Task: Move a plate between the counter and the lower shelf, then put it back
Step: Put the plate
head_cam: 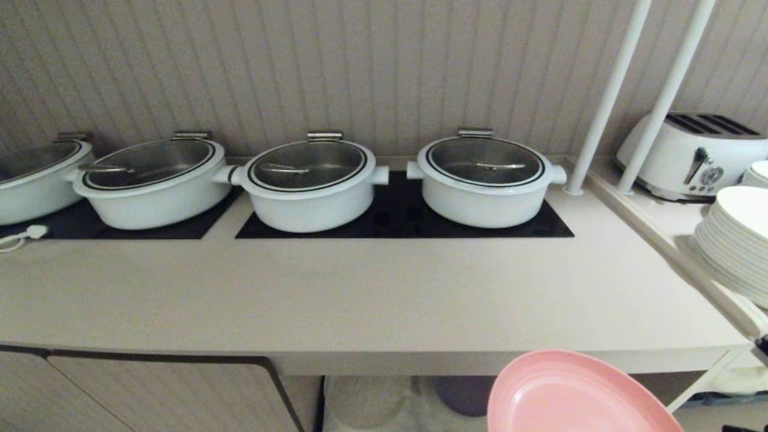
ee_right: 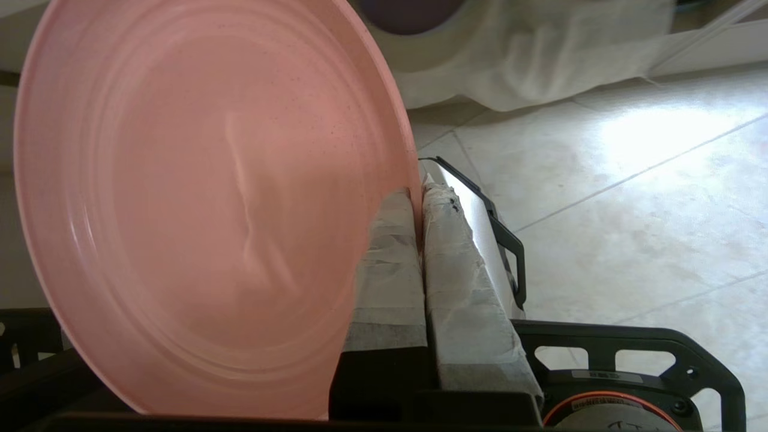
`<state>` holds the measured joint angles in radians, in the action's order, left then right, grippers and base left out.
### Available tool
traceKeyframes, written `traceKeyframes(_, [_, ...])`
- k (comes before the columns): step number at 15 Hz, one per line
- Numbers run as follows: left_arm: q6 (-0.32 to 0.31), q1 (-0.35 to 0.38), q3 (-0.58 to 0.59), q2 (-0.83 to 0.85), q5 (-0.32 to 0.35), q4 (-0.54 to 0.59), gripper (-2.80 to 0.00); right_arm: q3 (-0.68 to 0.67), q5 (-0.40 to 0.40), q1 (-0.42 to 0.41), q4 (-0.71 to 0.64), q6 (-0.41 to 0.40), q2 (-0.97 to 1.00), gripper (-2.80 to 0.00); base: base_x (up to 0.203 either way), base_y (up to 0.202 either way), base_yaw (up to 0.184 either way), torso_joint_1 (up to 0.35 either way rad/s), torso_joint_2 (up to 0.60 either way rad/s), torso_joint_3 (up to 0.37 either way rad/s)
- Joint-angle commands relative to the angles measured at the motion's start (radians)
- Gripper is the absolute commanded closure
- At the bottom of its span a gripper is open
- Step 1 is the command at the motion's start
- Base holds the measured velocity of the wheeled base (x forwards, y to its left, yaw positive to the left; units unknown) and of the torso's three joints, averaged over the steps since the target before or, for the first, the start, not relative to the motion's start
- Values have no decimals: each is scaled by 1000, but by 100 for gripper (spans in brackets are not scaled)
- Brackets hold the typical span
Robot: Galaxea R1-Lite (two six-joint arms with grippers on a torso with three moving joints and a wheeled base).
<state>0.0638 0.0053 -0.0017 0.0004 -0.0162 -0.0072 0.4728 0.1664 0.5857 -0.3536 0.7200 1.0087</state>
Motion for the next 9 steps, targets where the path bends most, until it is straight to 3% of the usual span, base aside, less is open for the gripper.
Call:
traceKeyframes(1, [1,1,0,1,-1,0,0,0,1,0,-2,4,2,0,0,-192,2,-6,11,-2])
traceKeyframes(6, [1,1,0,1,-1,-2,0,0,10,2,-1,5,4,0,0,-189,0,2,2,2])
traceKeyframes(9, [-1,1,0,1,-2,-2,0,0,20,2,-4,28,4,0,0,-63,1,3,1,2])
